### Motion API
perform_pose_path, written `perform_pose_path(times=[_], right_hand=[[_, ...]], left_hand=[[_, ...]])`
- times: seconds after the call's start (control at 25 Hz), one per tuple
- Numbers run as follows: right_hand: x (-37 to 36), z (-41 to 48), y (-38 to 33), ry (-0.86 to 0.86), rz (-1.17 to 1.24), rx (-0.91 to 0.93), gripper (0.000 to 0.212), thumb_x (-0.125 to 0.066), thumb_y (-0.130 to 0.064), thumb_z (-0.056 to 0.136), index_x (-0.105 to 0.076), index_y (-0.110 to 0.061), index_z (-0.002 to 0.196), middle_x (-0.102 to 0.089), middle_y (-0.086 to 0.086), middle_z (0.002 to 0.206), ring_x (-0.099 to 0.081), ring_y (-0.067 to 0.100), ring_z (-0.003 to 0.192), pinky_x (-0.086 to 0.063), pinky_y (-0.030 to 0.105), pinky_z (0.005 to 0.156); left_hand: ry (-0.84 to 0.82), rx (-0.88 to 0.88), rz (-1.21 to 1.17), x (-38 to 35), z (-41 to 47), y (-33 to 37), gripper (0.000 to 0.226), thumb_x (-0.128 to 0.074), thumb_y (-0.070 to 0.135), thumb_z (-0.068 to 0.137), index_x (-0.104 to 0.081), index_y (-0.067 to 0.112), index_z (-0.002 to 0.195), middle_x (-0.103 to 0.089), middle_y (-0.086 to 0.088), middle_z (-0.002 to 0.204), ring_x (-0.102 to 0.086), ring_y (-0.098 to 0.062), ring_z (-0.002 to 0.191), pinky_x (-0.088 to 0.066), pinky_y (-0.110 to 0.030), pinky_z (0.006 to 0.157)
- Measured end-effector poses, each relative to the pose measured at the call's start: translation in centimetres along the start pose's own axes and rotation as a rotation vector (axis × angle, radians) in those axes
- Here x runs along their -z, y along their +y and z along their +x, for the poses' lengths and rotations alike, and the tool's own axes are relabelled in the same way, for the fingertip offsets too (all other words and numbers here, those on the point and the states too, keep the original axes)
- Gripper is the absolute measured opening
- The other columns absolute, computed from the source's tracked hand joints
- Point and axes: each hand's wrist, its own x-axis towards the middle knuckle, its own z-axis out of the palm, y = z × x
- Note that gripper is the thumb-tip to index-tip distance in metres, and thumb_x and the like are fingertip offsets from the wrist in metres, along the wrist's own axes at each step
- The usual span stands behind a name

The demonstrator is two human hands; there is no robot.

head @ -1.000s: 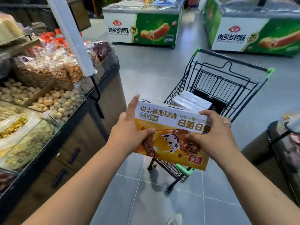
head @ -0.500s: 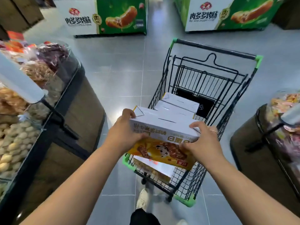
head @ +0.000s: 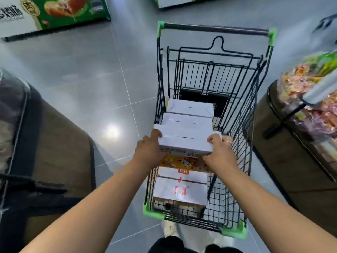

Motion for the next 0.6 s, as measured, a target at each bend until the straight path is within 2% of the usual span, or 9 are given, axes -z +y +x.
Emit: perform_pose_path(times=[0.16, 0.24, 0.32, 0.44, 0.52, 0.6], right_hand=[[-2.3, 2.1, 1.4, 0.002, -0.069, -0.061, 0.046, -0.066, -0.014, 0.079, -0.045, -0.021, 0.119, -0.03, 0.004, 0.105, -0.054, 0.031, 0.082, -0.051, 0.034, 0.073], [-3.5, 3.1, 2.1, -0.002, -0.101, -0.073, 0.047, -0.067, -0.014, 0.078, -0.046, -0.022, 0.119, -0.037, 0.009, 0.11, -0.054, 0.031, 0.084, -0.053, 0.036, 0.077], [-5.0, 4.2, 2.9, 0.004, -0.115, -0.087, 0.049, -0.069, -0.014, 0.076, -0.047, -0.023, 0.119, -0.036, 0.012, 0.12, -0.051, 0.028, 0.084, -0.051, 0.033, 0.078], [-7.3, 5.4, 3.9, -0.01, -0.082, -0.092, 0.049, -0.067, -0.01, 0.077, -0.047, -0.022, 0.121, -0.032, 0.013, 0.126, -0.044, 0.023, 0.081, -0.04, 0.025, 0.075], [-8.1, 6.0, 4.4, -0.024, -0.048, -0.097, 0.05, -0.065, -0.008, 0.079, -0.047, -0.02, 0.124, -0.03, 0.014, 0.133, -0.046, 0.024, 0.088, -0.036, 0.022, 0.077], [-8.5, 6.6, 4.8, -0.036, 0.028, -0.126, 0.051, -0.065, -0.009, 0.081, -0.048, -0.019, 0.128, -0.025, 0.014, 0.142, -0.052, 0.029, 0.105, -0.037, 0.021, 0.081]], left_hand=[[-0.055, 0.003, -0.015, -3.1, 3.0, -0.3, 0.05, -0.067, 0.031, 0.08, -0.035, 0.026, 0.119, -0.049, -0.01, 0.102, -0.055, -0.035, 0.097, -0.043, -0.035, 0.078], [-0.068, 0.03, -0.02, -4.1, 3.9, -0.4, 0.049, -0.067, 0.031, 0.082, -0.038, 0.023, 0.12, -0.043, -0.01, 0.109, -0.055, -0.036, 0.094, -0.045, -0.036, 0.079], [-0.084, 0.043, -0.016, -5.0, 4.9, -0.6, 0.048, -0.066, 0.033, 0.084, -0.04, 0.02, 0.122, -0.042, -0.012, 0.112, -0.056, -0.037, 0.094, -0.047, -0.038, 0.081], [-0.055, 0.022, 0.046, -6.0, 6.1, -1.2, 0.046, -0.061, 0.028, 0.088, -0.039, 0.019, 0.127, -0.046, -0.014, 0.11, -0.057, -0.037, 0.094, -0.046, -0.037, 0.078], [-0.071, 0.017, 0.05, -6.4, 6.6, -1.3, 0.053, -0.06, 0.028, 0.089, -0.035, 0.018, 0.134, -0.046, -0.016, 0.116, -0.055, -0.038, 0.101, -0.046, -0.038, 0.084], [-0.135, 0.0, 0.04, -7.0, 7.0, -1.2, 0.064, -0.062, 0.031, 0.087, -0.03, 0.02, 0.142, -0.041, -0.019, 0.129, -0.05, -0.039, 0.113, -0.043, -0.041, 0.095]])
